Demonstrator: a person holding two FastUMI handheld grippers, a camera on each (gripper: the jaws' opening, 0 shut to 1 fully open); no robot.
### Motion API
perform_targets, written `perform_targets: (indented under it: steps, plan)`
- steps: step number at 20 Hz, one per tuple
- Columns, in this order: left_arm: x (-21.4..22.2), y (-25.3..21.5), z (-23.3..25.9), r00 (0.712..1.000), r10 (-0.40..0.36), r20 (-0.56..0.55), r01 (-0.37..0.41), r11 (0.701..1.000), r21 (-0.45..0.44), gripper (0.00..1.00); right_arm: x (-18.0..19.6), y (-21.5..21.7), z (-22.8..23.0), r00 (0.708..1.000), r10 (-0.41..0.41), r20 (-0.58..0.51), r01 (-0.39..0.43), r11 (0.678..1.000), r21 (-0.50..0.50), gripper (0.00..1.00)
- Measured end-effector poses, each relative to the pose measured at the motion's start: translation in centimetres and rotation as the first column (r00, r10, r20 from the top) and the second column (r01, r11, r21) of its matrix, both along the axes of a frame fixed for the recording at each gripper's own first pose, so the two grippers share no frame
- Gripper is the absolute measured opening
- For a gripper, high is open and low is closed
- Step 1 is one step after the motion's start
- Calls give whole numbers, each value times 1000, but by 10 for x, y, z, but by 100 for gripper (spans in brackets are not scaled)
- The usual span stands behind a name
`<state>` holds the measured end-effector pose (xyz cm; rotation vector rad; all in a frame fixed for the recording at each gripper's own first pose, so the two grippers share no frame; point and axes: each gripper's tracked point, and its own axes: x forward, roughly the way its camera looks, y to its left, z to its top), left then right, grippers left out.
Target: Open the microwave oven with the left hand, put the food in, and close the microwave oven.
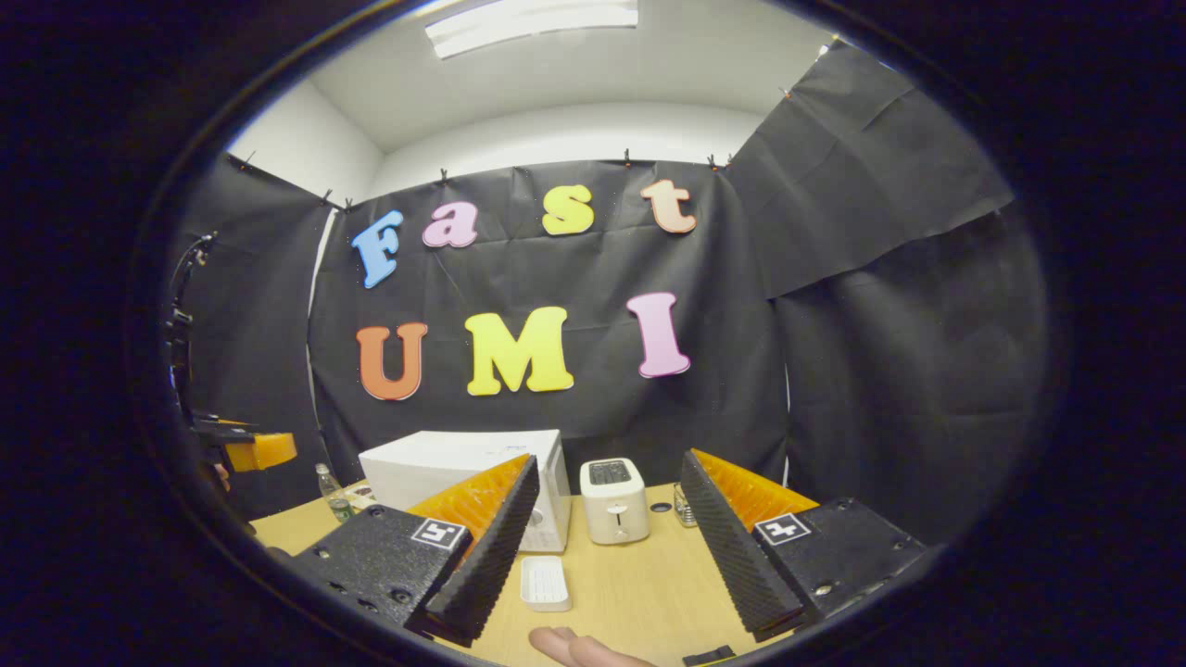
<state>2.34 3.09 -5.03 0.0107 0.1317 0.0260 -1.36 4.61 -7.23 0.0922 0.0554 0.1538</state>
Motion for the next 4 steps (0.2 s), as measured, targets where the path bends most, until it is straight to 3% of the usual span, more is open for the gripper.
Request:
perform_targets:
  steps: [1, 2, 4]
  plan:
    - [-10, 2, 9, 1000, -1, 21, 1, 1000, -7, 93, -3, 3, 6, 1000, -2, -4, 2, 1000, 9, 98]
    - [-20, 4, 17, 999, 0, 39, 1, 1000, -11, 93, -8, 5, 11, 1000, 1, -9, -1, 1000, 17, 86]
    - [-40, 8, 25, 998, 12, 64, -11, 1000, -9, 93, -18, 16, 16, 999, 28, -19, -28, 1000, 14, 85]
